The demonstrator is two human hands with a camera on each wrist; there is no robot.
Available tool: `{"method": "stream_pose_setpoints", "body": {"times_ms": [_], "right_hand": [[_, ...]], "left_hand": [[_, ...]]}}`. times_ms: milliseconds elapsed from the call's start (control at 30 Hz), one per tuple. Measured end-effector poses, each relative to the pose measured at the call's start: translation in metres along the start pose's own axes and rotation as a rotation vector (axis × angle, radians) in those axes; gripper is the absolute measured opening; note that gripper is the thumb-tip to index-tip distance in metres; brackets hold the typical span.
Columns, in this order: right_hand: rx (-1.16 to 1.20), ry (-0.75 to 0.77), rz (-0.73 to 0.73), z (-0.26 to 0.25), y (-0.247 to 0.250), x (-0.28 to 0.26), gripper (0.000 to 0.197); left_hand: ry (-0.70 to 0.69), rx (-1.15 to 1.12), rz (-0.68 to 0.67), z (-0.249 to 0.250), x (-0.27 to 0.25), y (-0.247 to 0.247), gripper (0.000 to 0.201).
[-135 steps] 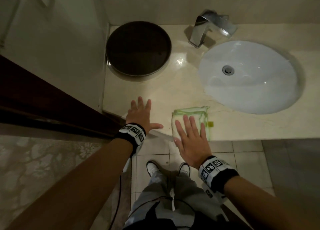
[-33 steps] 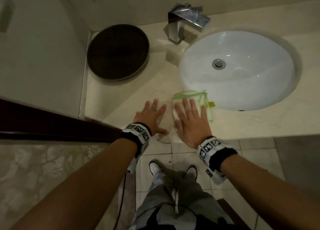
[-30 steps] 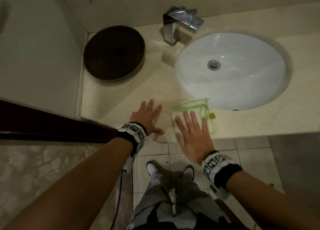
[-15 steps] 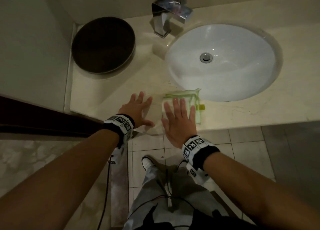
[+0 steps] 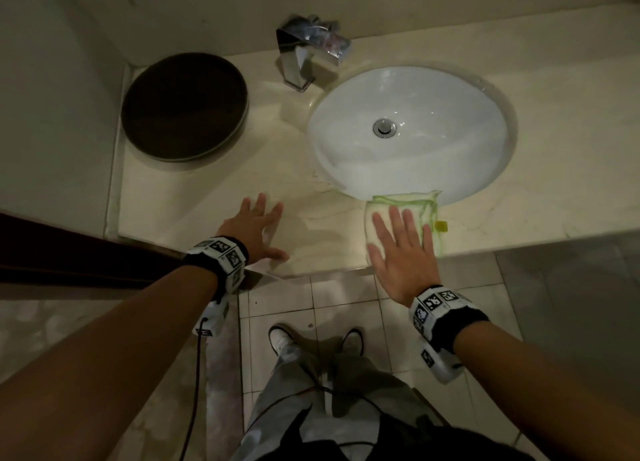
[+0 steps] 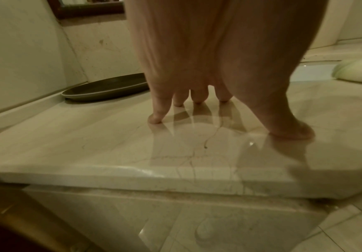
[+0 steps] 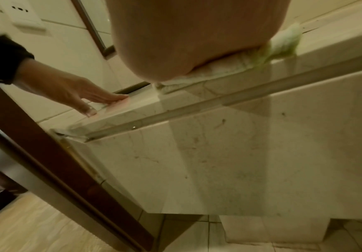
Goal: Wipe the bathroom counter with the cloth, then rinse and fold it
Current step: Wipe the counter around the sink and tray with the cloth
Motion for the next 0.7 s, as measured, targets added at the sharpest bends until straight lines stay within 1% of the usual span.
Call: {"method": "stream_pose_setpoints", "body": {"times_ms": [167, 233, 333, 500, 567, 700], "right_hand": [[0.058, -0.157, 0.031, -0.028, -0.009, 0.004, 0.063], [0.036, -0.172, 0.034, -0.041, -0.011, 0.006, 0.063], [0.005, -0.130, 0.007, -0.061, -0.013, 0.010, 0.063], [-0.005, 0.019, 0.015, -0.105, -0.018, 0.021, 0.065], [-0.021, 0.041, 0.011, -0.106, -0.020, 0.022, 0.066], [-0.013, 0.127, 0.046, -0.091, -0.015, 0.021, 0.062]], "left_hand": [[0.011, 0.004, 0.000, 0.001, -0.001, 0.001, 0.114], [0.013, 0.007, -0.001, 0.001, -0.001, 0.000, 0.114], [0.014, 0.014, 0.005, 0.003, -0.002, 0.002, 0.113], [0.026, 0.009, 0.017, 0.004, -0.003, 0.003, 0.113], [0.029, 0.008, 0.010, 0.004, -0.004, 0.003, 0.113], [0.025, -0.014, -0.001, 0.004, -0.005, 0.004, 0.113]]}}
Point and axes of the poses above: each hand's wrist, its own x-axis towards the middle knuckle, its own y-axis out of the back of the hand, z = x × y, the point moved 6 cm from there along x, towards the middle knuckle
